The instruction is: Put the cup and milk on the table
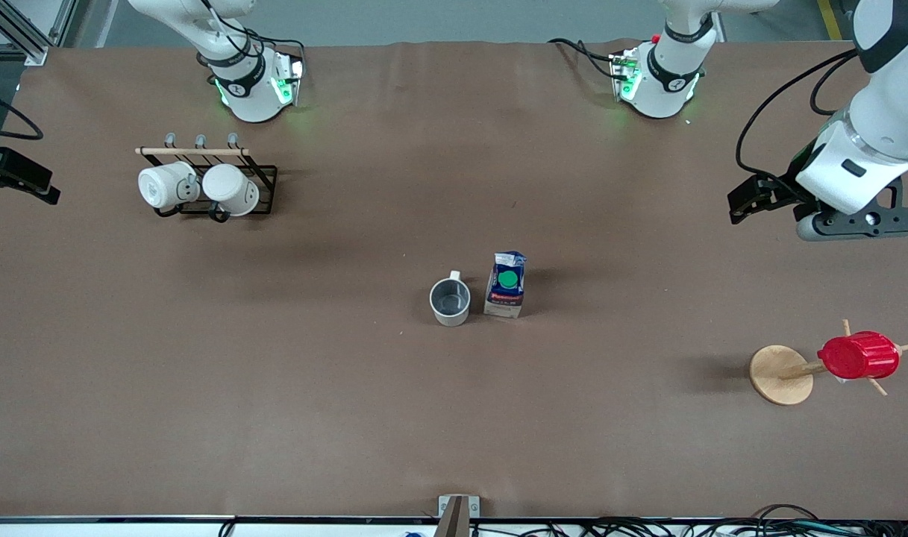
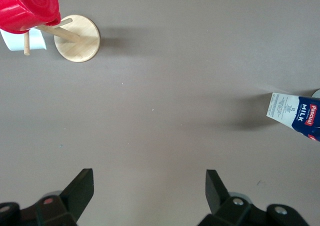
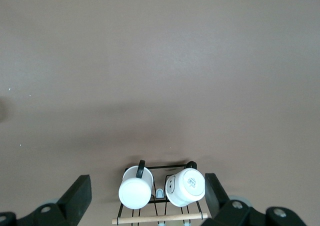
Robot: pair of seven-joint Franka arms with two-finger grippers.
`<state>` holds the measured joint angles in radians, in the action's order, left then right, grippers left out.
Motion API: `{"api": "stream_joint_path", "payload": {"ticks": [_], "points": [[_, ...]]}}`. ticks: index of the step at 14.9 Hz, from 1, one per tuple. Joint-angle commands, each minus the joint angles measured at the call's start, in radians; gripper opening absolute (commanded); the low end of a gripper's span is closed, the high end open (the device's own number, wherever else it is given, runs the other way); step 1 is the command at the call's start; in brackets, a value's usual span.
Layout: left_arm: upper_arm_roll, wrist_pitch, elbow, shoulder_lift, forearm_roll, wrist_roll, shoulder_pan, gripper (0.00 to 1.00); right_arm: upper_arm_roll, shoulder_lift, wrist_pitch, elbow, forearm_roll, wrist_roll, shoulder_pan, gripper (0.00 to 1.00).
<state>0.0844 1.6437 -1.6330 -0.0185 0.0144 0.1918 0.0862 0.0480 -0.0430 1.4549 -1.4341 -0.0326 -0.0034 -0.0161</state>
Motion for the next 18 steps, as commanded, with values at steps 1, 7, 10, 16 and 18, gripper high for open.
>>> {"api": "stream_joint_path", "payload": {"ticks": [1,7,10,16,18], "points": [[0.005,0.011,-0.015,0.025,0.035,-0.012,-0.006,0.99,-0.013,0.019,-0.002,-0.019,0.019,-0.012,-0.018,1.00],[-0.002,0.031,0.001,0.017,0.055,-0.023,-0.009,1.00,-0.014,0.018,-0.002,-0.019,0.019,-0.018,-0.010,1.00],[-0.005,0.024,0.044,0.014,0.044,-0.052,-0.028,1.00,-0.014,0.019,0.002,-0.019,0.019,-0.018,-0.002,1.00],[-0.003,-0.016,0.055,0.025,-0.002,-0.107,-0.060,0.98,-0.014,0.017,0.018,-0.020,0.023,-0.017,-0.002,1.00],[0.001,-0.019,0.048,0.028,-0.002,-0.104,-0.060,0.97,-0.014,0.017,0.013,-0.019,0.026,-0.017,-0.002,1.00]]}}
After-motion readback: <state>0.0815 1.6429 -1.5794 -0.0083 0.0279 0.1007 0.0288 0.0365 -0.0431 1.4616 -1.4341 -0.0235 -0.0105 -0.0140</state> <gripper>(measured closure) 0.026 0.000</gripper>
